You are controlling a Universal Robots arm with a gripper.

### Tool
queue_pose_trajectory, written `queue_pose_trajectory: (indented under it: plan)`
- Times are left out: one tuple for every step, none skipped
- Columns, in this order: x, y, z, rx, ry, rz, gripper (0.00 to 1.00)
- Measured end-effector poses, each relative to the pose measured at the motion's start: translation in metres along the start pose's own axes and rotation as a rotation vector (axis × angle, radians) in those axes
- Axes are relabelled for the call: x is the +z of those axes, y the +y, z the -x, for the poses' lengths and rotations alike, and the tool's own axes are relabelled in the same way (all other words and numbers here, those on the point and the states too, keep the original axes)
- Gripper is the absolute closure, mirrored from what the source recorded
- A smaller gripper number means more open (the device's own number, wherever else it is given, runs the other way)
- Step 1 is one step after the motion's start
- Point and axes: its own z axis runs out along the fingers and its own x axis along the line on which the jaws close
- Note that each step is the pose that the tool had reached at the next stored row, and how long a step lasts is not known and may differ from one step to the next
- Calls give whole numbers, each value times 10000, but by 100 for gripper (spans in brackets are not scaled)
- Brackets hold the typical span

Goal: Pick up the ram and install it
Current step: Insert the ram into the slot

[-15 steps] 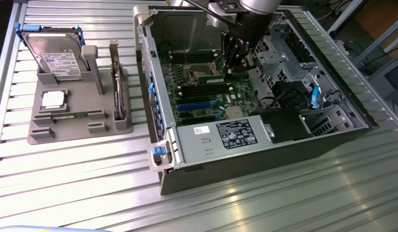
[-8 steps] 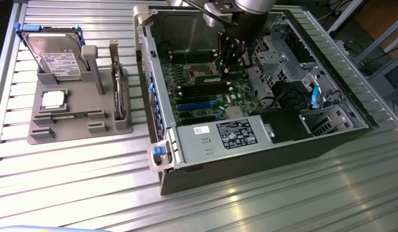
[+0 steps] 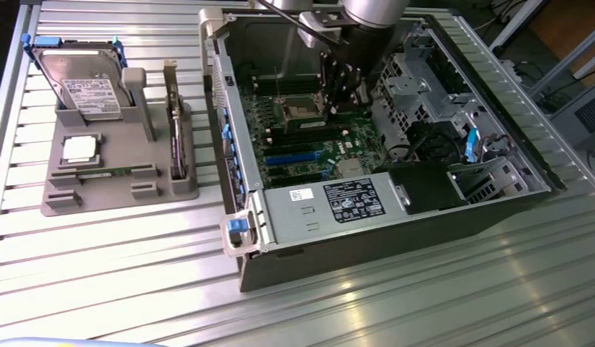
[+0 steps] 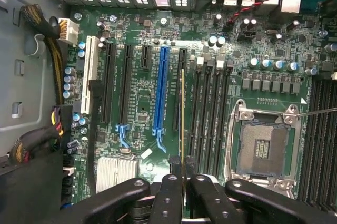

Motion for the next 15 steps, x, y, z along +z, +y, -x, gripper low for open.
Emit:
queue_pose_trajectory:
  plan:
    - [11, 5, -6, -14, 0, -1, 88]
    - [27, 6, -8, -29, 0, -3, 88]
    - [38, 6, -7, -42, 1, -4, 88]
    - [55, 5, -6, -67, 2, -6, 88]
    - [78, 5, -5, -95, 3, -9, 88]
    - [96, 4, -5, -119, 5, -11, 88]
    - [111, 4, -5, -138, 6, -12, 88]
    - [122, 3, -4, -153, 6, -14, 88]
    - [141, 2, -2, -179, 7, -16, 88]
    - [158, 8, 0, -199, 8, -17, 88]
    - [180, 24, 4, -214, 9, -19, 88]
    - [192, 38, 8, -216, 8, -20, 88]
    - [207, 53, 16, -217, 10, -19, 88]
    - [217, 54, 21, -217, 9, -19, 88]
    - [235, 51, 46, -190, 8, -18, 88]
